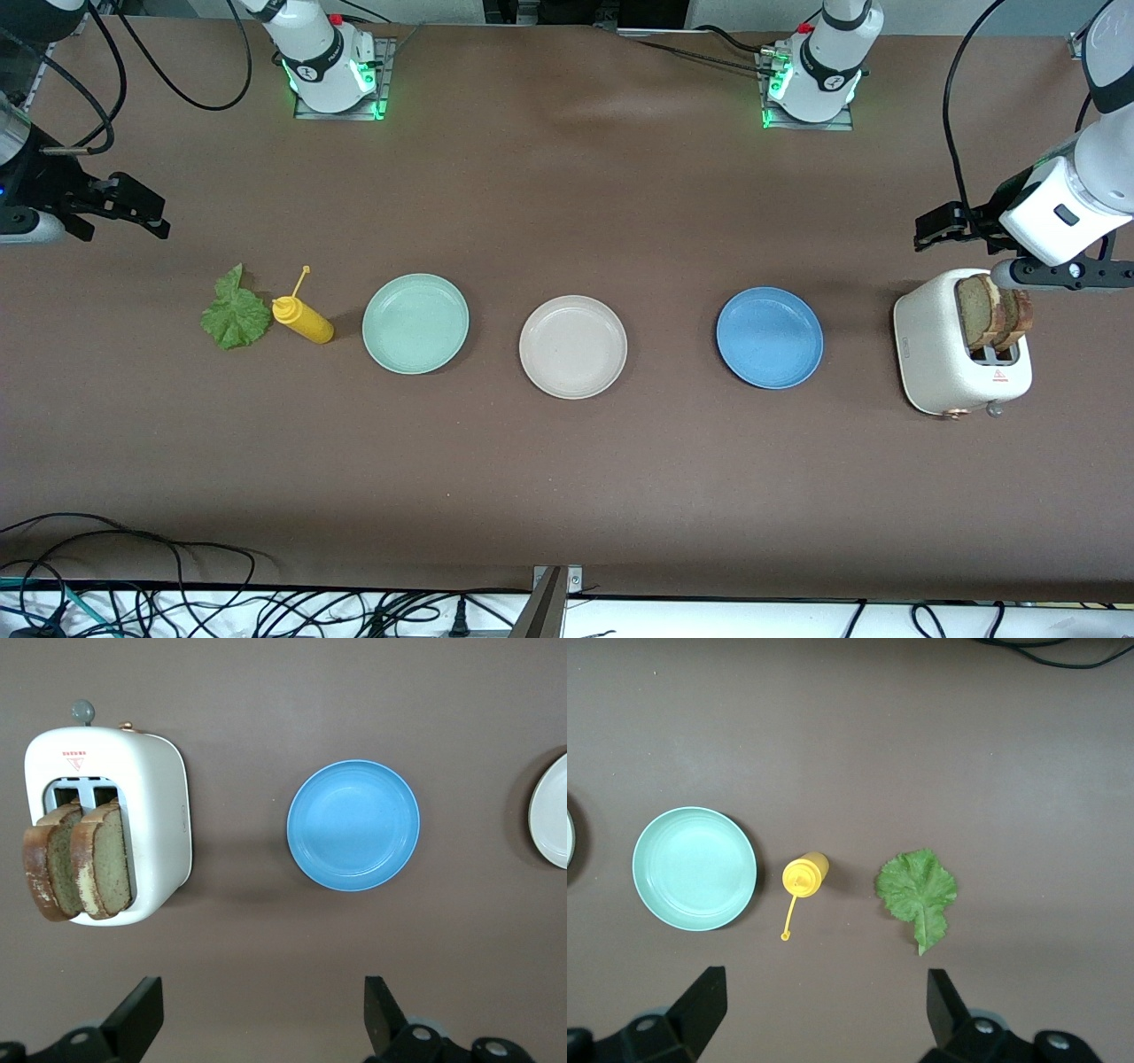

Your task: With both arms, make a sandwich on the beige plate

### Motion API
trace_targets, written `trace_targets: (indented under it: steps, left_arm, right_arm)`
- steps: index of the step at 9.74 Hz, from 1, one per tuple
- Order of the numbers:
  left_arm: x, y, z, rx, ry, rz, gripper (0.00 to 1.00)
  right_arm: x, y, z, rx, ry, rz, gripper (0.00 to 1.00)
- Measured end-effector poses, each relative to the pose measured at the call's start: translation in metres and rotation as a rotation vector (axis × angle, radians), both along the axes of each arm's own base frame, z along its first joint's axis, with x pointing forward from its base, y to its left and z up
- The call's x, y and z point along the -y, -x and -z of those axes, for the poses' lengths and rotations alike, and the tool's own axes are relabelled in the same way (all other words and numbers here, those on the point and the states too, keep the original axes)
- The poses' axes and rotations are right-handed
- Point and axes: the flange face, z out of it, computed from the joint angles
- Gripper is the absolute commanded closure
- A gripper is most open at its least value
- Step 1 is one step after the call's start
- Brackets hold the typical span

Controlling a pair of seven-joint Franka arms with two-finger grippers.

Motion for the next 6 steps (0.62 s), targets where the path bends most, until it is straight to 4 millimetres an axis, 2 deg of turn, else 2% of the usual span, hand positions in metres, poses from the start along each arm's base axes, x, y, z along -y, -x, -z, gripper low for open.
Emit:
trace_targets:
  steps: [6]
  left_arm:
    - [0.0001, -0.0023, 0.0008, 0.010, 0.000, 0.000, 0.00]
  right_arm:
    - [-0.0079, 0.0002, -0.0004, -0.002, 0.000, -0.015, 0.00]
